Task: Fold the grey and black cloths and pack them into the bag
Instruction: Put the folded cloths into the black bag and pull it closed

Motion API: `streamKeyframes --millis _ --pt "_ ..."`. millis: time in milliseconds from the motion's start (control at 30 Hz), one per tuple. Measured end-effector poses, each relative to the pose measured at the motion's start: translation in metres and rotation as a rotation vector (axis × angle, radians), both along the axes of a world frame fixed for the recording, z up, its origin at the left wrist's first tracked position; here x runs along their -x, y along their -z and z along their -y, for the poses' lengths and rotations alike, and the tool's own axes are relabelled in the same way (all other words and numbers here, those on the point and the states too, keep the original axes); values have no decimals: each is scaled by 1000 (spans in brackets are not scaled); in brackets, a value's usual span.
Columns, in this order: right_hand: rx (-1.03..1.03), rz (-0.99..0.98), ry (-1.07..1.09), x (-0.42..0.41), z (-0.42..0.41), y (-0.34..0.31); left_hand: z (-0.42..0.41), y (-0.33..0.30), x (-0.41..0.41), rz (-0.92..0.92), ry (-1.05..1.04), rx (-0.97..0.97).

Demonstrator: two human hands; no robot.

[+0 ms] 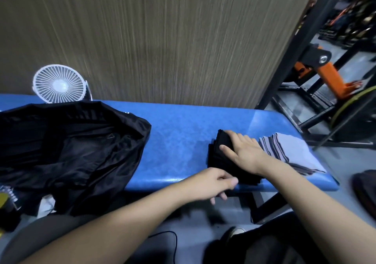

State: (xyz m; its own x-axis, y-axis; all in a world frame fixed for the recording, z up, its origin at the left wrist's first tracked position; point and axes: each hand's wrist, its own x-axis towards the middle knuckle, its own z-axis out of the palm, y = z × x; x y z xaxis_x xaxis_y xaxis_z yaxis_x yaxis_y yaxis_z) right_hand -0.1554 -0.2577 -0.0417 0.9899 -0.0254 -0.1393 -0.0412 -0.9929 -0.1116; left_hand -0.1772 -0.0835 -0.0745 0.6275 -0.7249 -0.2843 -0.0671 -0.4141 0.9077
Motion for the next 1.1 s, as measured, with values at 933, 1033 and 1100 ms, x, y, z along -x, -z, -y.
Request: streamKeyframes --millis 933,1033,1100 --pt "-1246 25 403 54 -91 -4 -72 -8 11 -247 -766 373" --pt "-1409 -16 382 56 -98 -7 -82 -17 12 -271 -732 451" --pt "-1530 -29 342 57 -102 -14 -93 -26 9 -276 -693 495"
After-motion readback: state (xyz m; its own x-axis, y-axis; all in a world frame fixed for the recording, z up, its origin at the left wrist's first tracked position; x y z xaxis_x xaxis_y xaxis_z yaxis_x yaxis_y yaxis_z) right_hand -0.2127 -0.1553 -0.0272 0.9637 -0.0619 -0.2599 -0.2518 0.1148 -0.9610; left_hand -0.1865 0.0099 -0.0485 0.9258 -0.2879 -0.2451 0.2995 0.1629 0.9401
